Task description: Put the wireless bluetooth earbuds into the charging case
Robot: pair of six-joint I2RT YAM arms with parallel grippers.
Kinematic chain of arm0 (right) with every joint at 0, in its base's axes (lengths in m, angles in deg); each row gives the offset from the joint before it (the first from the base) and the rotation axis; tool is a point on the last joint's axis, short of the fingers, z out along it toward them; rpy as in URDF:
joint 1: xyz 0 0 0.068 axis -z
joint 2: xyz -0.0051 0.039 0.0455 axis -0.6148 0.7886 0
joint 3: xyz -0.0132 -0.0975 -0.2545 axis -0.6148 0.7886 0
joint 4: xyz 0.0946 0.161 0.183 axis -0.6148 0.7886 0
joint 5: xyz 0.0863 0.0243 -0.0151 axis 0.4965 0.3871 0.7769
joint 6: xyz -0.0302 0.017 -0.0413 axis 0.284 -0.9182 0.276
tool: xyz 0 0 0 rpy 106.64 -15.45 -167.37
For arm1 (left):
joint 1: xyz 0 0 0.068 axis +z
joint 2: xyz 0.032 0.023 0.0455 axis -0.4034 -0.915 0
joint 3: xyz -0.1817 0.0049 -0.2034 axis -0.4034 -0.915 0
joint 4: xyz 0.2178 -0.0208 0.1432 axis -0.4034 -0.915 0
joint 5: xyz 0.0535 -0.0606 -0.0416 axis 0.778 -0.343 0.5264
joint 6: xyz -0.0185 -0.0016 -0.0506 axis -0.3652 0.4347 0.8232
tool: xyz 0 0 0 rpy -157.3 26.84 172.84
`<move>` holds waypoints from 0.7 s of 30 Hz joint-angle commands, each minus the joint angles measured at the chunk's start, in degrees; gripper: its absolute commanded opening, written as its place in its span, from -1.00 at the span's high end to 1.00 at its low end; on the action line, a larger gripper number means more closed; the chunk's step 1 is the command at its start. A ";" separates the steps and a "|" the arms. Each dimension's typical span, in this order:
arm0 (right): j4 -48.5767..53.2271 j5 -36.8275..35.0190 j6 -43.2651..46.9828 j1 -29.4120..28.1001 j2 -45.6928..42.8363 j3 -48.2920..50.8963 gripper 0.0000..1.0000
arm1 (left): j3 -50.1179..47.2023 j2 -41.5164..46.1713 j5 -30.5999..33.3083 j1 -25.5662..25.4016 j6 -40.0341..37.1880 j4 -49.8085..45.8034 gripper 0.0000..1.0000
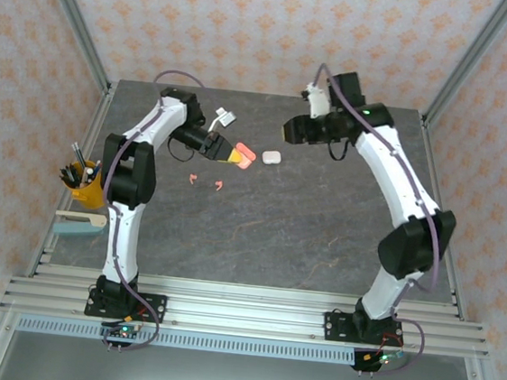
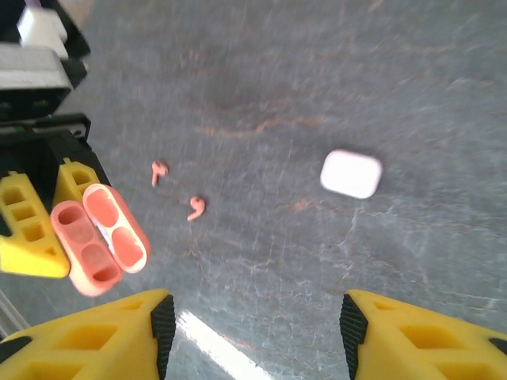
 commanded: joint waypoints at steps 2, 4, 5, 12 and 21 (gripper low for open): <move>-3.51 -4.44 -8.48 0.25 -4.50 2.67 -0.18 | -1.33 5.41 -7.43 2.51 -3.82 -10.19 1.00; -3.21 -5.30 -10.48 0.26 -5.28 3.52 -0.18 | -1.61 5.96 -8.44 3.37 -4.01 -10.19 1.00; -3.71 -5.64 -11.81 0.25 -5.88 4.46 -0.18 | -1.60 6.31 -8.82 3.64 -4.09 -10.23 1.00; -9.05 -7.57 -20.70 0.27 -9.06 11.39 -0.18 | -1.68 9.45 -9.46 3.46 -3.56 -10.10 1.00; -11.33 -10.60 -24.46 0.22 -8.38 14.15 -0.18 | 4.60 8.68 -9.55 -3.85 3.40 -10.02 1.00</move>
